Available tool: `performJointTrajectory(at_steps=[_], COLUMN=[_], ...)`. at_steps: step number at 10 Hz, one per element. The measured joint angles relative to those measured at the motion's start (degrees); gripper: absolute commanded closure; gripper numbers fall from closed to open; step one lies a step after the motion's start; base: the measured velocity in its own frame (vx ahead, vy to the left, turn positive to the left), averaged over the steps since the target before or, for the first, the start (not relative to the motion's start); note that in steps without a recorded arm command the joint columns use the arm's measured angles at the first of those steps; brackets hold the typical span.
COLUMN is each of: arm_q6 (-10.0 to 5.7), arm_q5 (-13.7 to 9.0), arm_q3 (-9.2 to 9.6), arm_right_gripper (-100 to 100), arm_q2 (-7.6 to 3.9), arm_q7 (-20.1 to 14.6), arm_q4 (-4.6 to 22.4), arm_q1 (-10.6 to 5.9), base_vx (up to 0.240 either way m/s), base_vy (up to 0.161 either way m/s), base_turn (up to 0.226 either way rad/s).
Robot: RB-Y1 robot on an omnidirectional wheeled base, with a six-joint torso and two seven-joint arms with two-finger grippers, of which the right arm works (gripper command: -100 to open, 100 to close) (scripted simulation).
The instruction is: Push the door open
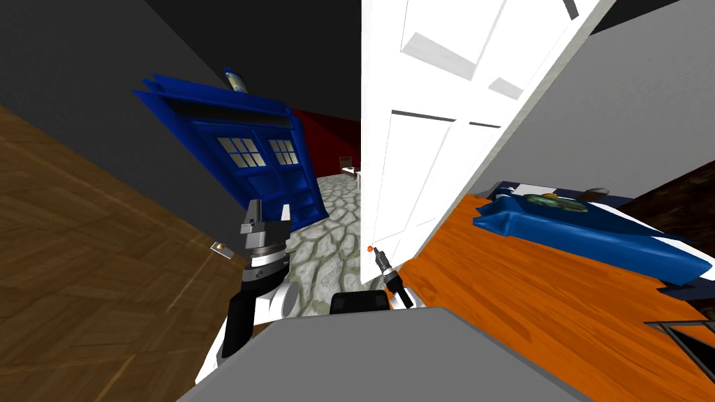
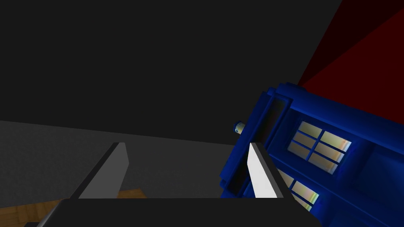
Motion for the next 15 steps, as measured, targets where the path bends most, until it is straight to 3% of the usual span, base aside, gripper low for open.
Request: performJointTrajectory(at_steps=[6, 15], arm_q6=[0.18, -0.28], arm_q5=[0.19, -0.37], arm_q3=[0.94, -0.12], arm_right_gripper=[-100, -100], arm_q2=[0.27, 0.8], arm_q7=[-0.93, 0.08], arm_q4=[-1.25, 0.52], arm_q1=[1.08, -0.33], base_vx=[-0.188, 0.173], base_vy=[-0.043, 0.062], base_turn=[-0.023, 0.024])
